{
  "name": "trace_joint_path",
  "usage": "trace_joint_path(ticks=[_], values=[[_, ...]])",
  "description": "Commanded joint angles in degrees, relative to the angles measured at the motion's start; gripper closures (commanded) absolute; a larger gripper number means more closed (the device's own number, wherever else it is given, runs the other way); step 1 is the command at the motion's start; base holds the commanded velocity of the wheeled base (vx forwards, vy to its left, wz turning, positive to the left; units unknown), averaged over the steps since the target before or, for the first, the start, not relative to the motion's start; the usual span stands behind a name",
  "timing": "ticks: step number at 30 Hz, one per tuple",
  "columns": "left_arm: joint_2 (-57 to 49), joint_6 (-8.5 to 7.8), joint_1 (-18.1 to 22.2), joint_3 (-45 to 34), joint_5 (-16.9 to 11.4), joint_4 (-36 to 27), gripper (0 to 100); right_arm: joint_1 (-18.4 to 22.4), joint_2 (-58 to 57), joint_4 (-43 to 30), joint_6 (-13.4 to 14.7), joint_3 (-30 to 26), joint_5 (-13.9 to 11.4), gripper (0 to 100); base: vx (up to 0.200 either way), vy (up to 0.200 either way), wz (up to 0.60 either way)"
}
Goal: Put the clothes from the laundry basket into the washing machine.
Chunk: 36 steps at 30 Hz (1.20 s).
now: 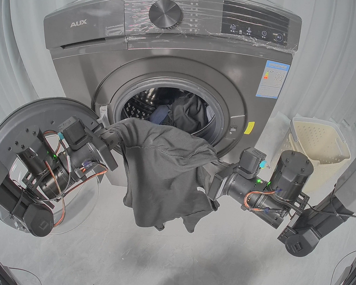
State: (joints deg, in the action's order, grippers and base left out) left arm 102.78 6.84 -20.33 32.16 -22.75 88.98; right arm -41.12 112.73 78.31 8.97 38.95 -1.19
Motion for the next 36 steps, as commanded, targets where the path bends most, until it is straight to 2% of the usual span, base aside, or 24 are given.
trace_joint_path(ticks=[1, 6, 9, 10, 11, 12, 14, 17, 22, 24, 28, 31, 32, 33, 34, 36], values=[[0.23, 0.19, 0.38, -0.34, -0.02, 0.14, 0, -0.01, -1.37, 0.00, -0.01, -0.19, 0.05, 100, 0.000, 0.000, 0.00], [0.23, 0.98, 1.09, -4.12, -0.81, 0.05, 0, -0.01, -3.21, -0.27, 0.08, -0.98, 0.14, 100, 0.000, 0.000, 0.00], [0.67, 0.54, 2.05, -6.49, -3.97, 0.05, 0, -0.01, -3.48, -0.27, 0.08, -1.77, 0.14, 100, 0.000, 0.000, 0.00], [0.67, 0.54, 2.05, -6.49, -3.97, 0.05, 0, -0.01, -3.48, -0.27, 0.08, -1.77, 0.14, 100, 0.000, 0.000, 0.00], [0.93, 0.28, 2.23, -9.13, -6.08, 0.05, 0, -0.01, -3.48, -0.27, 0.08, -1.95, 0.14, 100, 0.000, 0.000, 0.00], [0.93, 0.02, 2.23, -10.63, -7.05, 0.05, 0, -0.01, -3.48, -0.27, 0.08, -1.95, 0.14, 100, 0.000, 0.000, 0.00], [0.93, -1.21, 2.23, -12.91, -8.72, 0.05, 0, -0.01, -3.48, -0.35, 0.08, -1.95, 0.14, 100, 0.000, 0.000, 0.00], [1.11, -3.85, 2.23, -16.07, -12.67, 0.05, 0, -0.01, -3.57, -0.35, 0.08, -2.39, 0.14, 100, 0.000, 0.000, 0.00], [1.90, -5.34, 2.14, -19.33, -15.92, 0.05, 0, 0.16, -3.74, -0.53, 0.08, -2.39, 0.23, 100, 0.000, 0.000, 0.00], [2.25, -5.78, 2.23, -19.85, -16.10, -0.03, 0, 0.16, -3.74, -0.53, 0.08, -2.39, 0.32, 100, 0.000, 0.000, 0.00], [2.51, -8.51, 2.40, -21.79, -15.57, -0.03, 0, 0.16, -3.74, -0.62, 0.08, -2.30, 0.32, 100, 0.000, 0.000, 0.00], [2.34, -11.50, 2.40, -25.48, -15.13, 0.05, 0, 0.60, -3.74, -1.23, -0.10, -2.30, 0.32, 100, 0.000, 0.000, 0.00], [2.34, -12.02, 2.40, -26.18, -15.13, 0.05, 0, 0.60, -3.74, -1.41, -0.10, -2.30, 0.32, 100, 0.000, 0.000, 0.00], [2.25, -13.34, 2.67, -27.24, -14.96, -0.03, 0, 0.60, -3.74, -1.58, -0.18, -2.21, 0.32, 100, 0.000, 0.000, 0.00], [2.25, -13.52, 2.76, -27.32, -14.96, -0.03, 0, 0.60, -3.74, -1.58, -0.18, -2.21, 0.32, 100, 0.000, 0.000, 0.00], [1.28, -14.92, 4.07, -28.47, -14.43, -0.03, 0, -0.01, -3.65, -1.58, -0.18, -2.03, 0.32, 100, 0.000, 0.000, 0.00]])
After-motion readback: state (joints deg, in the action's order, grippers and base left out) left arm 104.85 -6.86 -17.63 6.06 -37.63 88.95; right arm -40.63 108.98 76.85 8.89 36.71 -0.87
